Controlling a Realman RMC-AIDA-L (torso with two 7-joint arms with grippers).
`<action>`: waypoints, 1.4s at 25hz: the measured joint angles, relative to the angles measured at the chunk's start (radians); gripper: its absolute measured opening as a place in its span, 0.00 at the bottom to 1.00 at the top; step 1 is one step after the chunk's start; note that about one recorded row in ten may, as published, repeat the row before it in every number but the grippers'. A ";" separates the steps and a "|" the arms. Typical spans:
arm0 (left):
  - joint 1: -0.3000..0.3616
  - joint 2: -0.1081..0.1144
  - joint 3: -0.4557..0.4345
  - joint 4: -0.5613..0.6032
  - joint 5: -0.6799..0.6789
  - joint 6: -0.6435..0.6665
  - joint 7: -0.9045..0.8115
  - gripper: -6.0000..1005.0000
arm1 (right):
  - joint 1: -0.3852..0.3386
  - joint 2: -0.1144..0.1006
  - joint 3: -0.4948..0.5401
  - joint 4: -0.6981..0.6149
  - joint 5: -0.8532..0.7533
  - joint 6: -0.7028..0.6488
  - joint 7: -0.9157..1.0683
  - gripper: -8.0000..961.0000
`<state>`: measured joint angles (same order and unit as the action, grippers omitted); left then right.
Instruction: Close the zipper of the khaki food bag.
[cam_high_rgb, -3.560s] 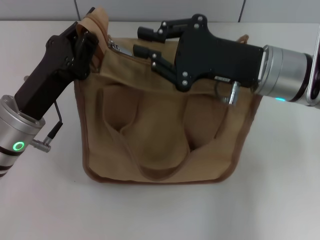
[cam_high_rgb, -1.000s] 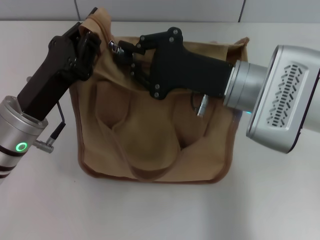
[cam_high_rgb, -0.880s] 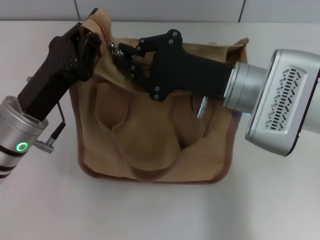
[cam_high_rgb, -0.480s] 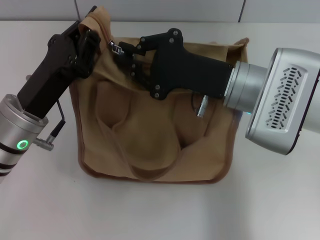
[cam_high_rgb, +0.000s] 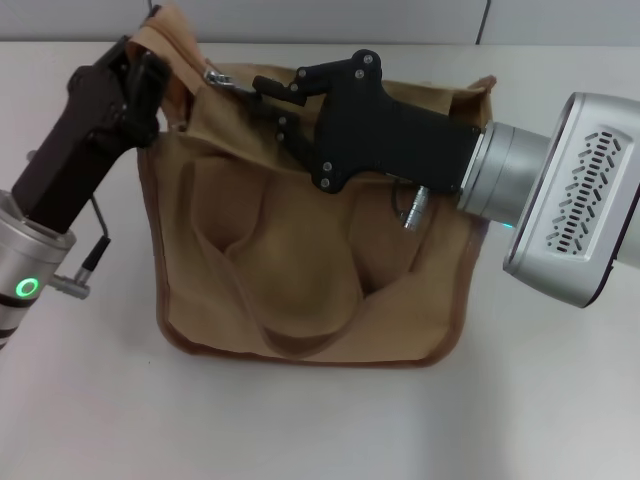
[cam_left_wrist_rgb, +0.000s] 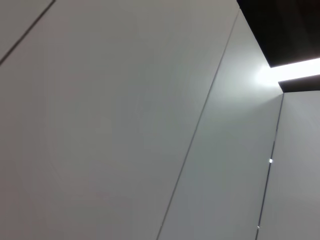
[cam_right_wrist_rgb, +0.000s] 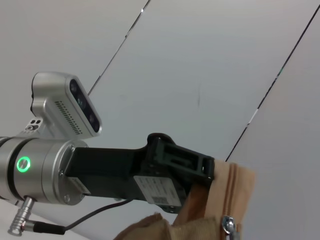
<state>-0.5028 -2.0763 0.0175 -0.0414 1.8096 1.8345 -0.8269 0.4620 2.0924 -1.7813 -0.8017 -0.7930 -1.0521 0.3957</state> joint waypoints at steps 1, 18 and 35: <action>0.003 0.000 -0.006 0.000 0.000 0.000 0.000 0.03 | 0.000 0.000 0.000 0.000 0.000 0.000 0.000 0.12; 0.005 -0.001 -0.017 -0.001 0.005 0.000 0.000 0.03 | -0.014 0.000 0.000 0.004 0.088 -0.032 -0.013 0.01; 0.003 -0.002 -0.014 -0.004 0.007 0.001 0.000 0.03 | -0.024 -0.014 0.123 -0.013 0.114 -0.215 0.442 0.18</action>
<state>-0.5003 -2.0785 0.0031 -0.0458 1.8162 1.8355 -0.8268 0.4380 2.0781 -1.6586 -0.8145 -0.6788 -1.2670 0.8373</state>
